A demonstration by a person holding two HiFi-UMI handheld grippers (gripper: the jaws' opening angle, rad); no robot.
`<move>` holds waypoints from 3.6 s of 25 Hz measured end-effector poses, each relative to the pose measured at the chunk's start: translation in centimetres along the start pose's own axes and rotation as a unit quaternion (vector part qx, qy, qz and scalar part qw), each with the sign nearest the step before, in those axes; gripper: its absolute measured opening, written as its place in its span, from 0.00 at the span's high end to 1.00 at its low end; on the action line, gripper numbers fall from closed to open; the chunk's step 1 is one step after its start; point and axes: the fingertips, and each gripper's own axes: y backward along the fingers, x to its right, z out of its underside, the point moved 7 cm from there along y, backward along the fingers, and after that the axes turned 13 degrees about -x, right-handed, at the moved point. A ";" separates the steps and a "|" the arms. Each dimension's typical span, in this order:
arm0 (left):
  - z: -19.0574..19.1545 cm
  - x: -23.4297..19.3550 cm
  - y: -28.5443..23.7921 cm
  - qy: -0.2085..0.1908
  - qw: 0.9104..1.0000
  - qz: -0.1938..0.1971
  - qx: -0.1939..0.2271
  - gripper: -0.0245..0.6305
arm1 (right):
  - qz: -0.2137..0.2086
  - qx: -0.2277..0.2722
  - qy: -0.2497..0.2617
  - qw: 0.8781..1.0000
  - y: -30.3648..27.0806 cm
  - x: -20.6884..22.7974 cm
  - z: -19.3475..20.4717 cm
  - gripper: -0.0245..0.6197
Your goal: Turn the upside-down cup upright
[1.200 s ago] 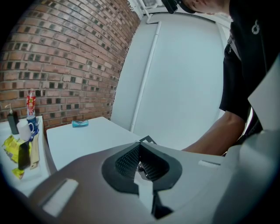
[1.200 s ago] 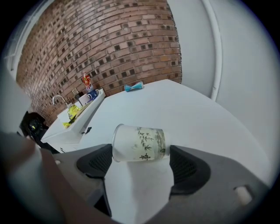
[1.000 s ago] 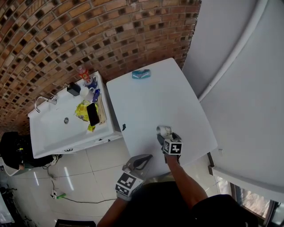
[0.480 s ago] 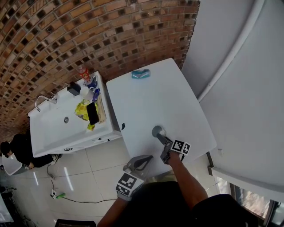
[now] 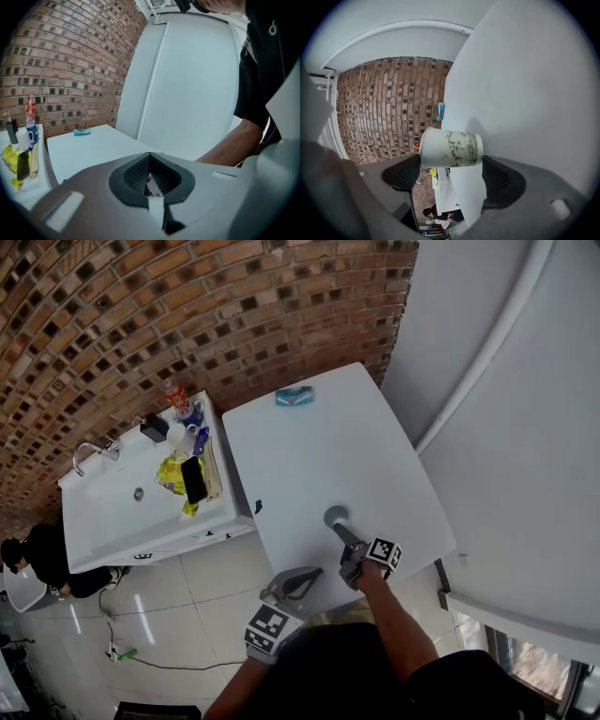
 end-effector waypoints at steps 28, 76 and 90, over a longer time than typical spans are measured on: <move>0.7 2.2 2.3 -0.023 0.999 0.007 0.025 0.94 | 0.083 0.003 0.129 0.988 5.5 -3.0 3.7 0.65; 11.4 18.9 7.8 0.020 0.996 -0.055 0.065 0.94 | 0.089 -0.104 0.492 0.860 23.6 -14.0 21.6 0.98; 16.1 28.9 10.0 0.032 0.991 -0.084 0.095 0.94 | 0.036 -0.080 0.537 0.839 33.8 -13.6 29.0 0.98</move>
